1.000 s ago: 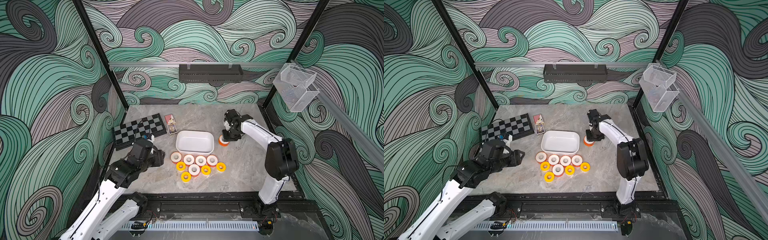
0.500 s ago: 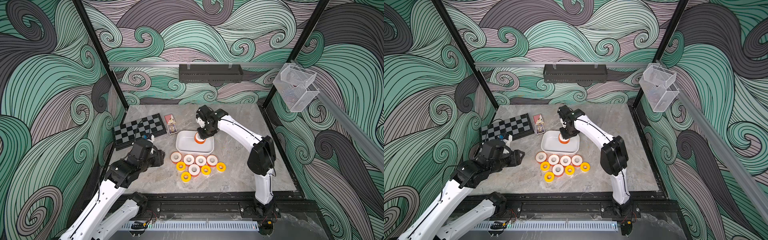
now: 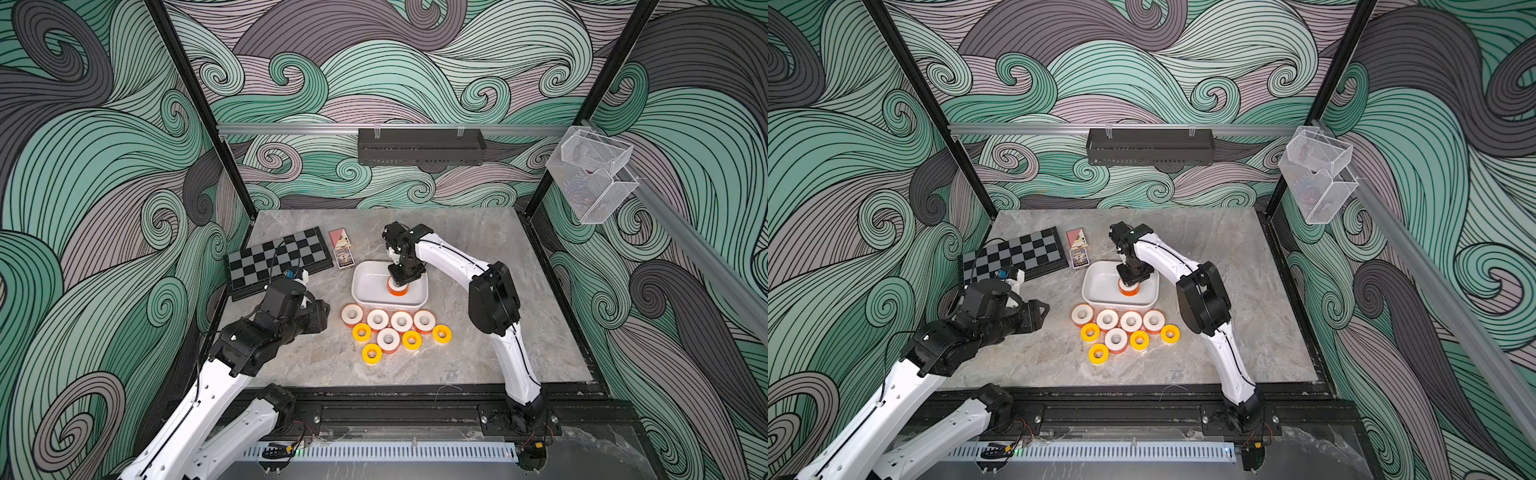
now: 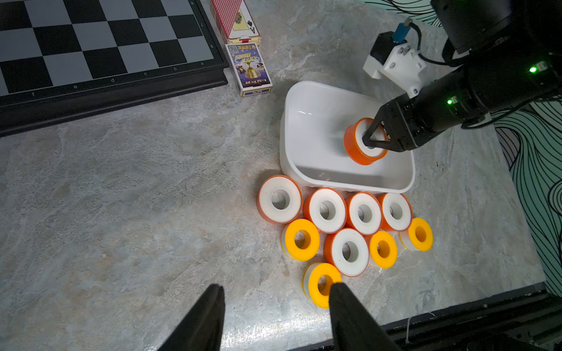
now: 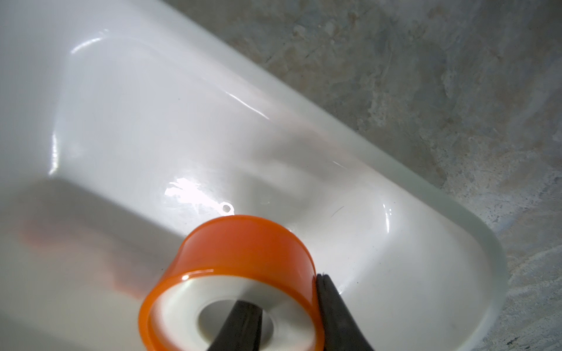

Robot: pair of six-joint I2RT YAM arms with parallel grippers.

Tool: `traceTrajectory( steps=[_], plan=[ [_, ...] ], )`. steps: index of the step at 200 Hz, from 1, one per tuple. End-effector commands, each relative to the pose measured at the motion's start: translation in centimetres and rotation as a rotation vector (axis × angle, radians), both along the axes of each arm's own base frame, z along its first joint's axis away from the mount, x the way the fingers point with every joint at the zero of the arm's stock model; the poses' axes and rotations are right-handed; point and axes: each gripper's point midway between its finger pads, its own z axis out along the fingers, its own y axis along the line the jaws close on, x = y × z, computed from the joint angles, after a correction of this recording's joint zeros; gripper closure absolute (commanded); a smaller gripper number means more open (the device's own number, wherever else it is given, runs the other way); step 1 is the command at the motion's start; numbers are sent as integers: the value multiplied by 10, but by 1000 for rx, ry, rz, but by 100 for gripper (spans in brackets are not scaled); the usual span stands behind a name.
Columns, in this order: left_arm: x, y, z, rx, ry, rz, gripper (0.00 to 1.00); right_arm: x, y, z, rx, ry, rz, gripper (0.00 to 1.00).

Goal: Put the sealing tape into the storage box
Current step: Place the sealing tape in the storage box.

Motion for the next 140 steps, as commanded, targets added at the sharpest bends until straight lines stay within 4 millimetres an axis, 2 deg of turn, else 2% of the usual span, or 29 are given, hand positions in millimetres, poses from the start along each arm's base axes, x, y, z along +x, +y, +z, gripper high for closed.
traceTrajectory(
  steps=[1, 97, 140],
  plan=[
    [-2, 2, -5, 25, 16, -2, 41, 8, -14, -7, -37, 1, -18, 70],
    [-1, 2, -6, 29, 22, -2, 42, 18, -26, -36, -50, 15, -46, 69],
    [-2, -1, -7, 21, 27, -14, 40, 15, -28, -44, -59, 33, -36, 63]
  ],
)
